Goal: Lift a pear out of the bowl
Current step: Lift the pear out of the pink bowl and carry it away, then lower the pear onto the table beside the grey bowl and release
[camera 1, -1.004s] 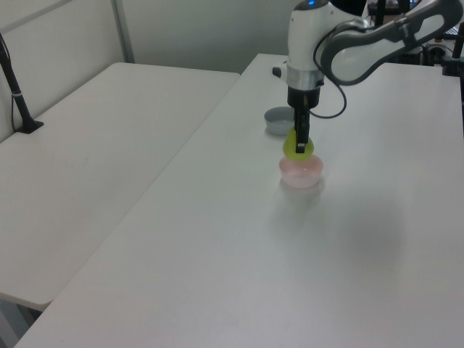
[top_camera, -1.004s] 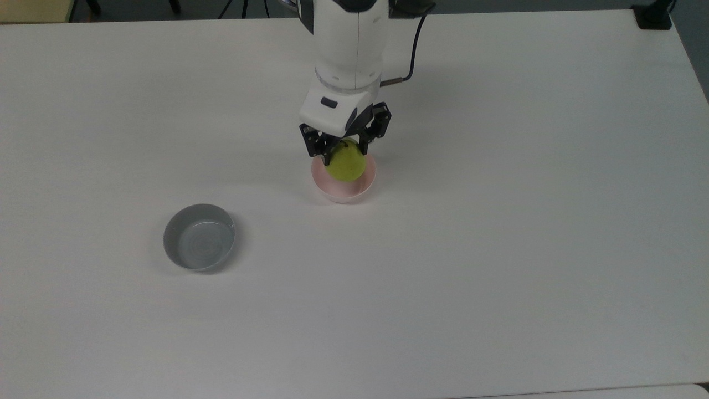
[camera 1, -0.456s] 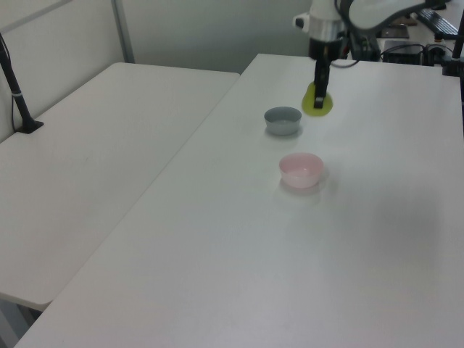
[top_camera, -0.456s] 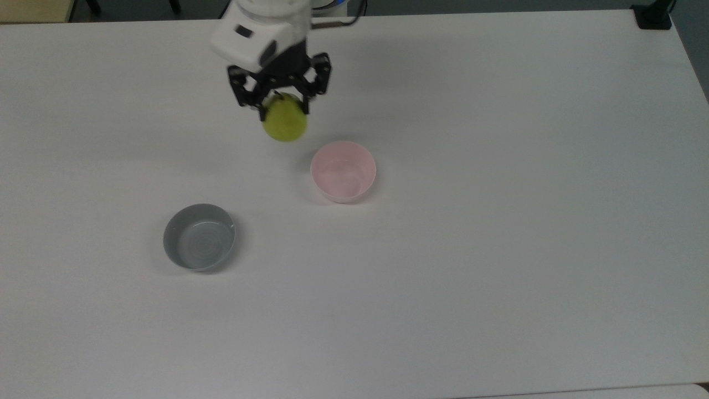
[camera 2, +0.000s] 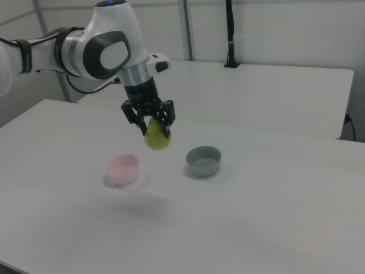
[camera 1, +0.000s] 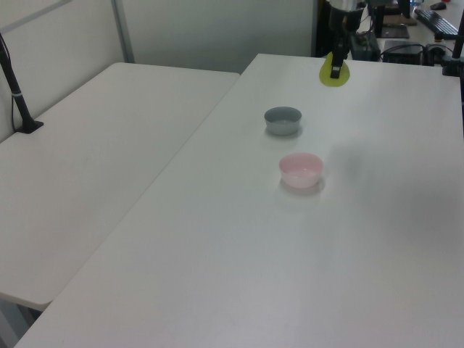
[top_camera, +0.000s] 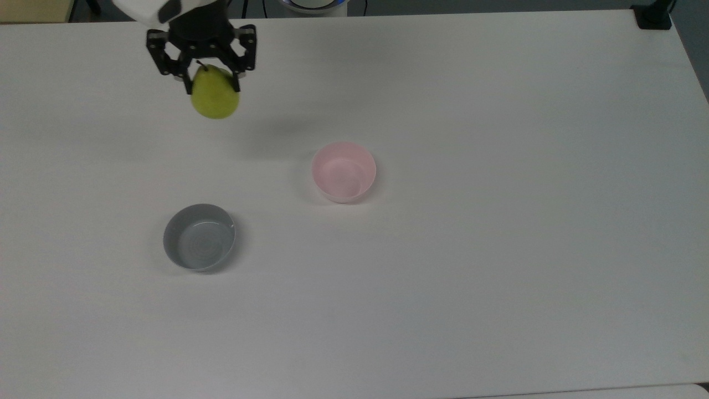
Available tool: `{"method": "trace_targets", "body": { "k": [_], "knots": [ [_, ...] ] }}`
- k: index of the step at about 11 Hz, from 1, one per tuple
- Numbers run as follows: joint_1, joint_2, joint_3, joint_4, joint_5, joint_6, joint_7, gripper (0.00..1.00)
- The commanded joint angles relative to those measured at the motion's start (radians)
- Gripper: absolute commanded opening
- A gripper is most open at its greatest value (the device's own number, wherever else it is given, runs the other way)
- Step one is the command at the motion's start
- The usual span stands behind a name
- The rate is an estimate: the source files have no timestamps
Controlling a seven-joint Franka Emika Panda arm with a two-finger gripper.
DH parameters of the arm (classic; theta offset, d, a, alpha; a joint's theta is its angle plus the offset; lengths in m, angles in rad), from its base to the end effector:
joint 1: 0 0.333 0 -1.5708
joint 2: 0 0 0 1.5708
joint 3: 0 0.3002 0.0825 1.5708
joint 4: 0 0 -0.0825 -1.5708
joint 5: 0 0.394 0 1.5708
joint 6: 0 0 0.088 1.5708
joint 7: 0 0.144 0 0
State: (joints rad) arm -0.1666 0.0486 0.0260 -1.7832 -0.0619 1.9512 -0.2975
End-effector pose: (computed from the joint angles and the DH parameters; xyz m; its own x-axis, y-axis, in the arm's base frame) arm 0.5966 -0.0910 0.4746 0.9792 0.1789 0.0961 0.1704 -0.9812 0.0907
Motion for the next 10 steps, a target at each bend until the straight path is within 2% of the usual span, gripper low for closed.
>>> {"method": "trace_targets", "body": {
  "k": [1, 4, 10],
  "knots": [
    [-0.071, 0.005, -0.021, 0.002, 0.005, -0.014, -0.133, 0.18],
    [-0.145, 0.092, -0.041, 0.027, -0.004, 0.061, -0.285, 0.18],
    [-0.215, 0.255, -0.044, 0.018, 0.007, 0.248, -0.327, 0.18]
  ]
}}
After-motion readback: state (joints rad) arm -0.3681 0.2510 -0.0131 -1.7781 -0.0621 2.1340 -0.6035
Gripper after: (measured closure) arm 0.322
